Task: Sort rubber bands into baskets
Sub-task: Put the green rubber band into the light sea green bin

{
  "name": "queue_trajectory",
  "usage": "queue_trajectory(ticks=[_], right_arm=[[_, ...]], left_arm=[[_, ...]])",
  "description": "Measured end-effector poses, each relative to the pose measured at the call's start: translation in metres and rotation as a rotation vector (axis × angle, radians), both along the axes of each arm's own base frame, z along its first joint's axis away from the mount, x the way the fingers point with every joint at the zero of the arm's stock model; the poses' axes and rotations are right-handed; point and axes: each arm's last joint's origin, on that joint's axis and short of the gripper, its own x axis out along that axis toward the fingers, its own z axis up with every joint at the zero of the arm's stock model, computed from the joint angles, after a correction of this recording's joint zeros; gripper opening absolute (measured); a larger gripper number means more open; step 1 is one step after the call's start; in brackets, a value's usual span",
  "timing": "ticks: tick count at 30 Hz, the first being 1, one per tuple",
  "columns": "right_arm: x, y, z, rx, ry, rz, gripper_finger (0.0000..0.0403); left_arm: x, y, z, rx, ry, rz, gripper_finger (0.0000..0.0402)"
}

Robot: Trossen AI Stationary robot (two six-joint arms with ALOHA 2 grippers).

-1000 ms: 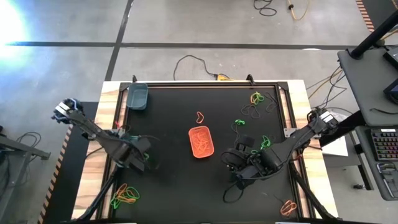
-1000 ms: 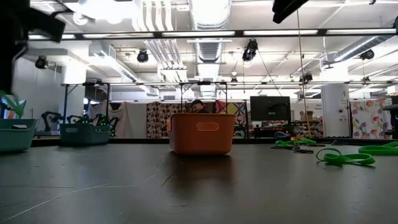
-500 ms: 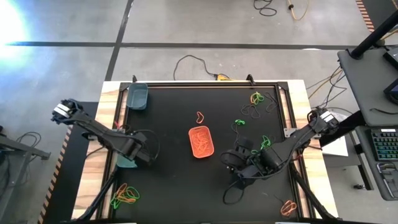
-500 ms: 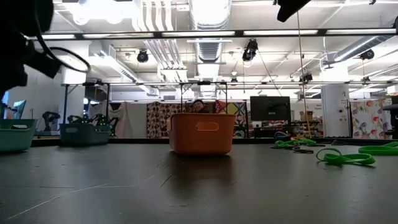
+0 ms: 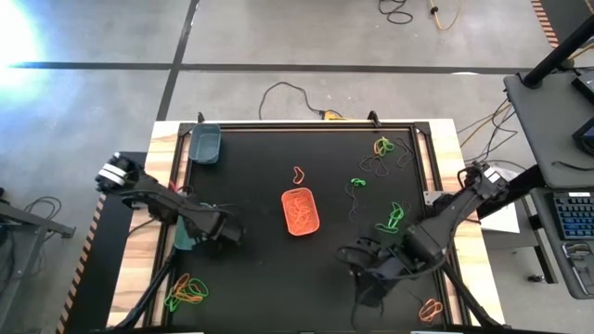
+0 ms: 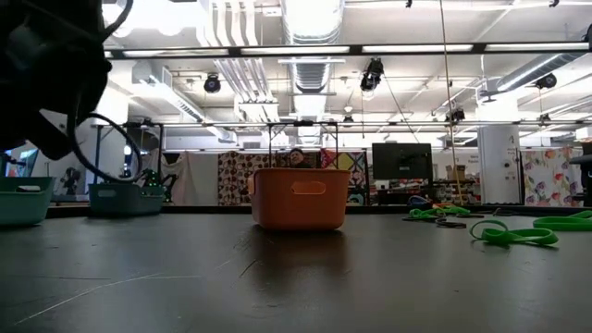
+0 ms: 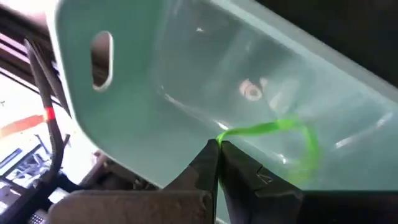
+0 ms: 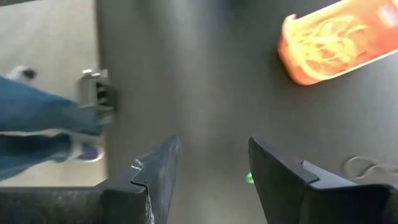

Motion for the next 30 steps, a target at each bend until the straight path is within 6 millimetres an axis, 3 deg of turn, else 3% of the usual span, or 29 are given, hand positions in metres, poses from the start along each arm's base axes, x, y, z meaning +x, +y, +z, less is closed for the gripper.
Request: queue_trajectory(ticks=[5,9,17,23,30], right_arm=[[-0.005,0.008,0.012,0.053,-0.015,-0.010,0.0185],[-0.004,0.007,0.010,0.062,-0.002,0.002,0.0185],[0.017,-0.019,-0.024,0.096,0.178,0.057,0.0185],[0.034,-0.026,-0.055,0.108,0.276,-0.041,0.0185],[0.045,-0.030,-0.113,0.128,0.452,-0.332,0.0172]], left_arm=[[0.003,0.006,-0.007,0.017,0.015,-0.018,0.0000],[0.005,0.007,-0.013,0.011,0.043,-0.015,0.0007],[0.010,0.005,-0.004,-0.033,0.041,-0.077,0.0097],[0.016,0.003,0.006,-0.067,0.030,-0.128,0.0163],[0.037,0.002,0.026,0.087,-0.284,-0.240,0.0208]])
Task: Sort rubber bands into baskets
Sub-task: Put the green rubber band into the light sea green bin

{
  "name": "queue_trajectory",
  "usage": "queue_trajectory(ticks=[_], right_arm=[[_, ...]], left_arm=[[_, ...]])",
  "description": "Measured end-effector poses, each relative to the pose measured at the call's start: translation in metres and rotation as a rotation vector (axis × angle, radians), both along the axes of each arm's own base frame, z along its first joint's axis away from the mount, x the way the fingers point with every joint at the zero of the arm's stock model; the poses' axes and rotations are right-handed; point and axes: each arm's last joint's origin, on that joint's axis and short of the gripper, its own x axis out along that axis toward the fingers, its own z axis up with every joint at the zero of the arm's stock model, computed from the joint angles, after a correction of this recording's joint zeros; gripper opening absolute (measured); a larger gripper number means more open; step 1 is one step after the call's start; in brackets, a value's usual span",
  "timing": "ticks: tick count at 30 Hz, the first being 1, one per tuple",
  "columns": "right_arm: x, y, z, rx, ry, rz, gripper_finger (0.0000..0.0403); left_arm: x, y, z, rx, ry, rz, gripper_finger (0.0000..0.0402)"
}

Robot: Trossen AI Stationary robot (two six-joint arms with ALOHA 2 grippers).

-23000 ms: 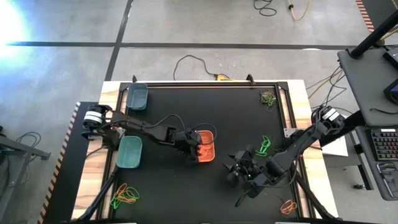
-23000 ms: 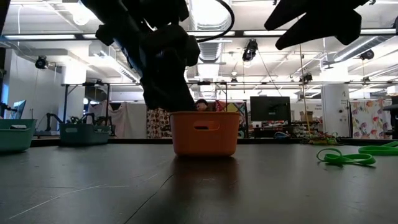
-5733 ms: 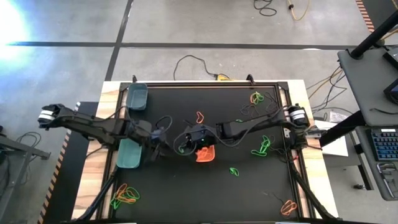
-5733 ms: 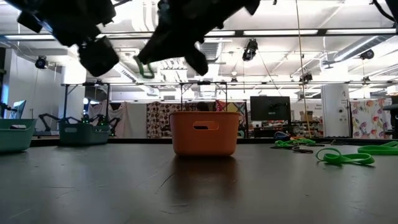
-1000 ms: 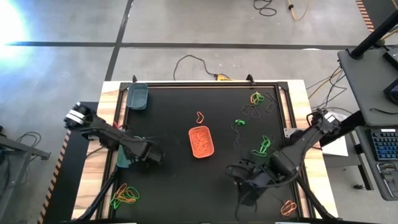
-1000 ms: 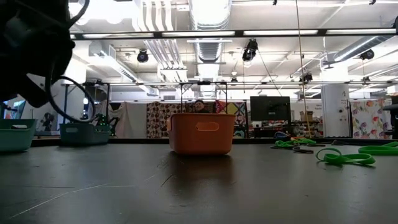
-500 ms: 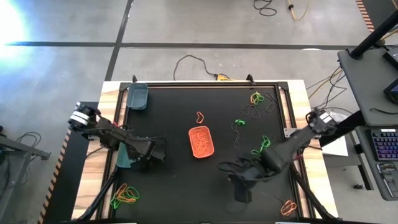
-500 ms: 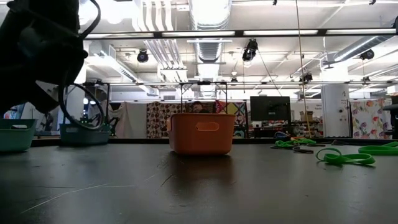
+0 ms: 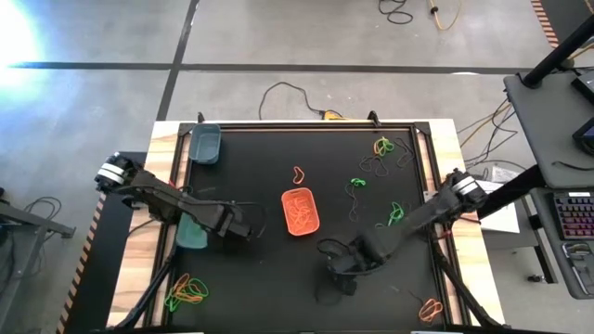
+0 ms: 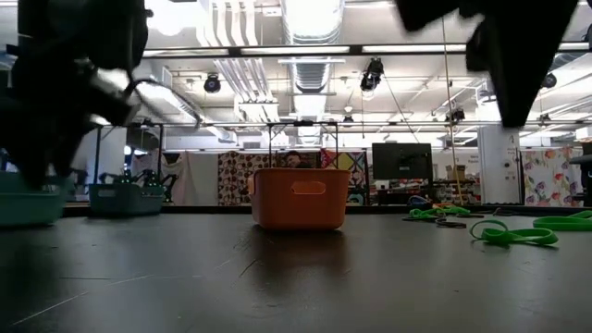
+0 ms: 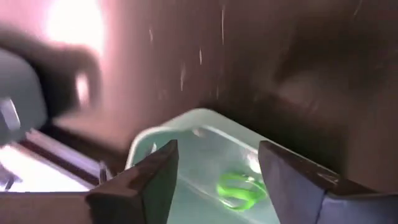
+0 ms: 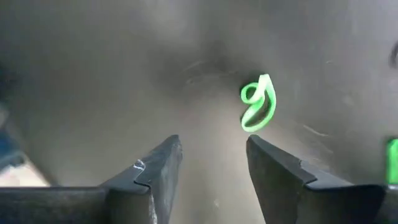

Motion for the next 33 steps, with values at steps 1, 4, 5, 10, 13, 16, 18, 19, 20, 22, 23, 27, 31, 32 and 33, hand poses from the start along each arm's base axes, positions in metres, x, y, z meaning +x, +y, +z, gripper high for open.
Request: queue_trajectory(ticks=[1,4,5,10,13,16,18,19,20,22,23,27,31,32,33], right_arm=[[0.003,-0.002,-0.008,0.003,0.010,-0.032,0.0167],[0.009,-0.018,-0.028,0.010,0.111,-0.194,0.0152],[0.012,-0.024,-0.035,0.031,0.146,-0.250,0.0147],[0.025,-0.037,-0.063,0.095,0.268,-0.339,0.0124],[0.027,-0.036,-0.080,0.081,0.307,-0.341,0.0110],[0.029,-0.036,-0.087,0.066,0.321,-0.338,0.0093],[0.029,-0.036,-0.090,0.053,0.322,-0.330,0.0076],[0.029,-0.037,-0.090,0.042,0.317,-0.320,0.0066],[0.029,-0.037,-0.090,0.030,0.311,-0.312,0.0054],[0.028,-0.037,-0.086,0.014,0.296,-0.297,0.0026],[0.027,-0.038,-0.083,0.013,0.285,-0.283,0.0018],[0.022,-0.039,-0.050,0.035,0.185,-0.218,0.0010],[0.021,-0.039,-0.010,0.122,-0.008,-0.091,0.0009],[0.021,-0.038,-0.002,0.139,-0.063,-0.055,0.0009],[0.023,-0.038,0.006,0.154,-0.124,-0.014,0.0009]], left_arm=[[0.000,0.000,0.003,-0.005,-0.044,-0.003,0.0214],[-0.004,0.002,0.010,-0.035,-0.147,0.014,0.0231],[-0.006,0.002,0.013,-0.042,-0.171,0.020,0.0235],[-0.021,0.007,0.029,-0.059,-0.206,0.040,0.0252],[-0.031,0.011,0.037,-0.058,-0.194,0.052,0.0254],[-0.040,0.013,0.046,-0.070,-0.238,0.077,0.0255],[-0.044,0.014,0.051,-0.089,-0.282,0.109,0.0255],[-0.047,0.015,0.054,-0.101,-0.300,0.139,0.0255],[-0.050,0.016,0.056,-0.109,-0.314,0.187,0.0255],[-0.057,0.017,0.058,-0.134,-0.301,0.319,0.0255],[-0.061,0.018,0.059,-0.150,-0.281,0.373,0.0255],[-0.067,0.011,0.058,-0.230,-0.241,0.466,0.0255],[-0.069,0.009,0.053,-0.247,-0.211,0.503,0.0254],[-0.069,0.008,0.053,-0.276,-0.197,0.516,0.0252],[-0.068,0.006,0.053,-0.305,-0.199,0.527,0.0249]])
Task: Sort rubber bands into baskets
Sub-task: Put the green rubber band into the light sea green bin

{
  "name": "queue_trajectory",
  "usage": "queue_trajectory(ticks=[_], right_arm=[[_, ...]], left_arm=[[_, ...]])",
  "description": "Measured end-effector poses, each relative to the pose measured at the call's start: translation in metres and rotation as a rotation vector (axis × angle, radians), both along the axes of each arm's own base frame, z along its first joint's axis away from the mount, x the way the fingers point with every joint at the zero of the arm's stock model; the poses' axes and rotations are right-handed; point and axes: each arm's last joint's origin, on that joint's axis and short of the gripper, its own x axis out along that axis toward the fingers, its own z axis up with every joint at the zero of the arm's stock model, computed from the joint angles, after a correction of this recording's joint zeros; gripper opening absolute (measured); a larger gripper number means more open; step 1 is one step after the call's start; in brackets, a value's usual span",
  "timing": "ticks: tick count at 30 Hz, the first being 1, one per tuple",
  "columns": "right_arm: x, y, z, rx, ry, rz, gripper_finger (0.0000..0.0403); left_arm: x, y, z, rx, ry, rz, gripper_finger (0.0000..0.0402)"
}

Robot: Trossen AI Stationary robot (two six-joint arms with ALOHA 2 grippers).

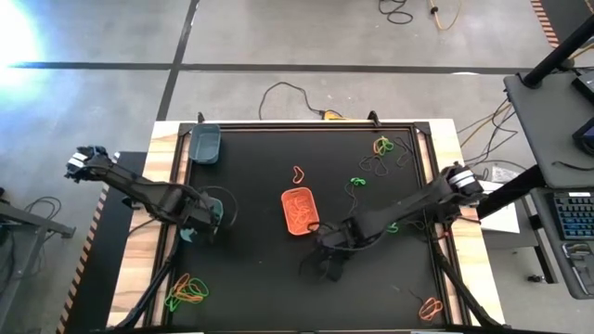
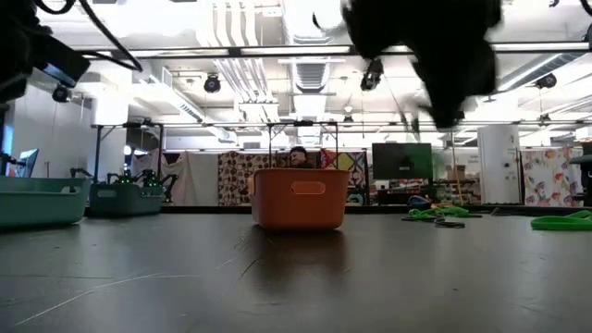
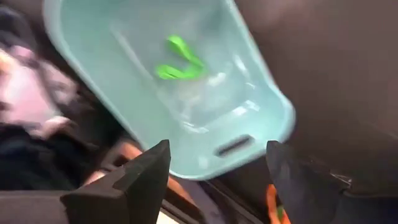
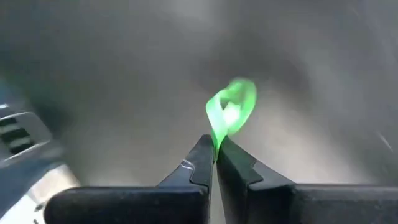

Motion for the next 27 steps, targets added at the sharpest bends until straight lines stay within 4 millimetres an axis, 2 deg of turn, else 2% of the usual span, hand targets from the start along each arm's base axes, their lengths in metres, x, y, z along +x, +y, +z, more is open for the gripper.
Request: queue_trajectory(ticks=[3,5,9,12,16,20,23,27], right_arm=[[0.009,-0.002,0.018,0.020,-0.198,0.096,0.0009],[0.018,-0.005,0.024,0.021,-0.299,0.108,0.0009],[0.036,-0.005,0.024,-0.018,-0.473,0.142,0.0009],[0.048,0.000,0.023,-0.076,-0.598,0.178,0.0009],[0.067,0.009,0.009,-0.128,-0.741,0.251,0.0009],[0.086,0.017,-0.014,-0.141,-0.841,0.270,0.0009],[0.091,0.027,-0.041,-0.214,-0.816,0.301,0.0009],[0.090,0.042,-0.070,-0.335,-0.761,0.310,0.0012]], left_arm=[[0.003,-0.006,0.003,-0.067,-0.094,-0.001,0.0238],[0.004,-0.009,0.010,-0.105,-0.182,-0.032,0.0232],[0.001,-0.019,0.030,-0.190,-0.358,-0.132,0.0224],[-0.003,-0.028,0.041,-0.228,-0.410,-0.166,0.0216],[-0.005,-0.044,0.048,-0.250,-0.506,-0.262,0.0205],[-0.004,-0.065,0.050,-0.325,-0.571,-0.343,0.0195],[-0.005,-0.078,0.049,-0.367,-0.572,-0.395,0.0187],[0.003,-0.085,0.047,-0.291,-0.590,-0.407,0.0181]])
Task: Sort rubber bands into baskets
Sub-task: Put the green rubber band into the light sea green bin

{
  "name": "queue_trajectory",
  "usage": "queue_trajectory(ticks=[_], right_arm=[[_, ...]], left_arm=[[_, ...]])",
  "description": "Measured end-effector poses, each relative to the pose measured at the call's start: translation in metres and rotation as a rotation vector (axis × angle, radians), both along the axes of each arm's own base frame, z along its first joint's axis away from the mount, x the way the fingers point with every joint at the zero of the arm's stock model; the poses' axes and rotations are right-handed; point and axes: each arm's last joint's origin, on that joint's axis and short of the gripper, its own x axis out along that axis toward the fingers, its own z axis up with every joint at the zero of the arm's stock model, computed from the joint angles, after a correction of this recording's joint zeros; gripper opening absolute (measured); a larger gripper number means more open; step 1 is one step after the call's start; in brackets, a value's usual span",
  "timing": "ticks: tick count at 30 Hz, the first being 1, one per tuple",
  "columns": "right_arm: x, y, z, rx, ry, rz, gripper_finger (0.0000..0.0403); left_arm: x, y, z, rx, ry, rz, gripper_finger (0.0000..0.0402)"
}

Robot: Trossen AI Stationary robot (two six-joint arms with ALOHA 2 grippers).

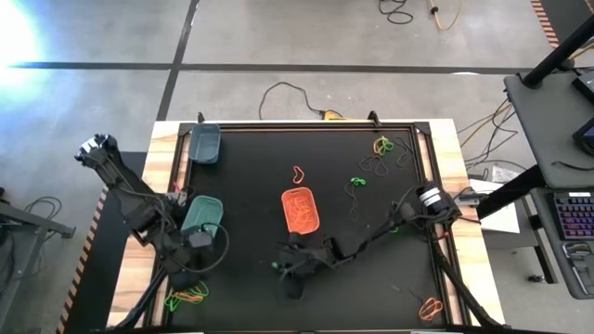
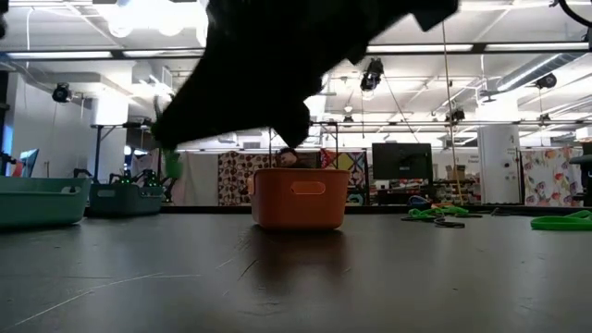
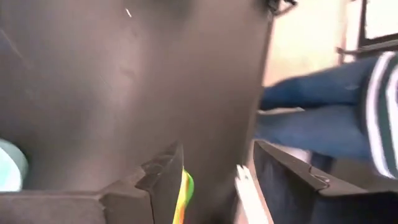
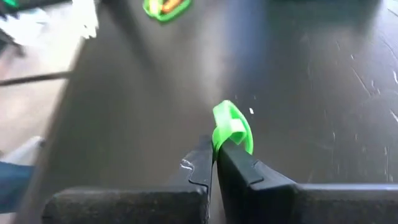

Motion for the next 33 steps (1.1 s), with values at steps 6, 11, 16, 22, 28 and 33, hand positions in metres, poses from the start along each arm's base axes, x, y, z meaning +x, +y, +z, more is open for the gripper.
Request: queue_trajectory(ticks=[6,11,16,22,28,33], right_arm=[[-0.008,0.017,-0.022,-0.072,0.057,-0.032,0.0015],[-0.012,0.017,-0.027,-0.068,0.124,-0.020,0.0049],[-0.012,0.015,-0.030,-0.084,0.132,-0.017,0.0111],[-0.015,0.015,-0.011,-0.052,0.118,-0.009,0.0170],[-0.036,0.009,0.029,-0.065,0.182,-0.023,0.0202],[-0.057,0.008,0.066,-0.109,0.175,-0.017,0.0205]], left_arm=[[0.018,-0.008,-0.011,0.099,-0.049,0.015,0.0178],[0.036,-0.016,-0.022,0.178,-0.130,-0.002,0.0177],[0.061,-0.018,-0.036,0.248,-0.168,0.004,0.0177],[0.094,-0.025,-0.055,0.321,-0.284,-0.045,0.0183],[0.113,-0.030,-0.081,0.427,-0.292,-0.082,0.0203],[0.128,-0.034,-0.103,0.470,-0.301,-0.080,0.0221]])
